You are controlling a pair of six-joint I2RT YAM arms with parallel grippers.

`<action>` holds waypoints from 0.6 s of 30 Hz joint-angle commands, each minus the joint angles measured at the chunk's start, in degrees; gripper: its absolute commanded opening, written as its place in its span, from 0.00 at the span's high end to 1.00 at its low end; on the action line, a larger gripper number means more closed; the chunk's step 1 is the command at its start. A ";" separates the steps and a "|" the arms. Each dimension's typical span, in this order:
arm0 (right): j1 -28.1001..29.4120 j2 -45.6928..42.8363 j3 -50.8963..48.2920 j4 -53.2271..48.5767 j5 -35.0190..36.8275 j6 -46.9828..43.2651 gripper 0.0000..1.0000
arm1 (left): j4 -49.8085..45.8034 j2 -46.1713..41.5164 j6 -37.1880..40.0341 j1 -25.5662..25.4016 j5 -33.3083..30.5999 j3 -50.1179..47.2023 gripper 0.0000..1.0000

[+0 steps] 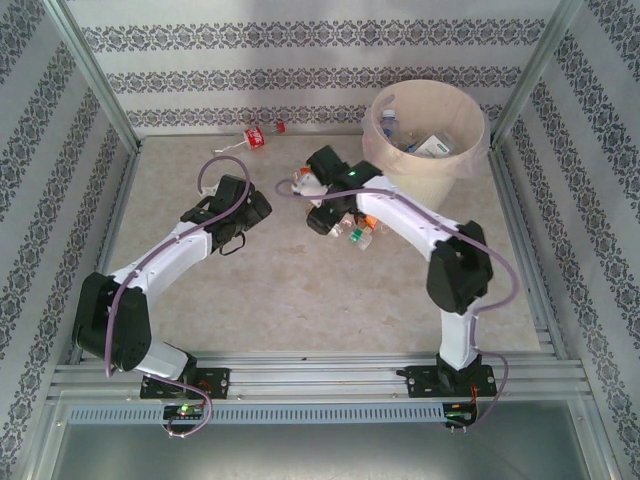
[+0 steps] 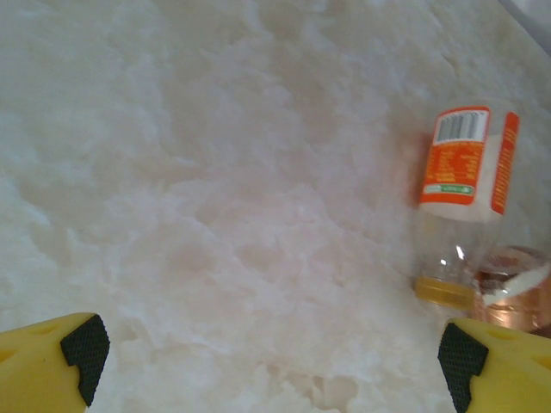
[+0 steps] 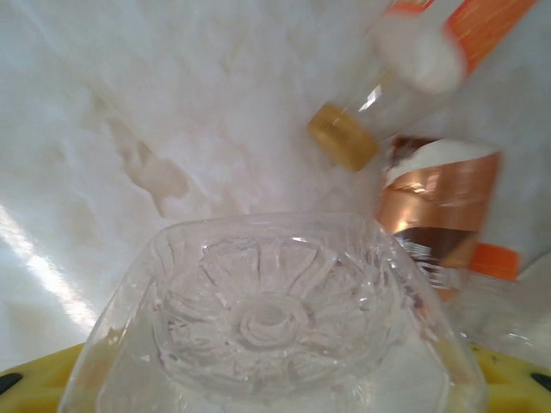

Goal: Put the plastic bottles in the bin

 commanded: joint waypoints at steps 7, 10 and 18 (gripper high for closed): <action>-13.87 -17.25 0.77 11.41 -18.15 14.12 0.45 | 14.50 3.16 2.76 0.28 12.80 -1.41 0.00; -17.34 -20.58 1.02 16.29 -16.50 20.52 0.45 | 16.50 4.89 3.06 -0.72 14.25 -0.57 0.00; -31.20 -21.12 4.73 22.98 -10.04 33.14 0.47 | 14.74 12.91 6.51 -4.81 15.63 7.34 0.00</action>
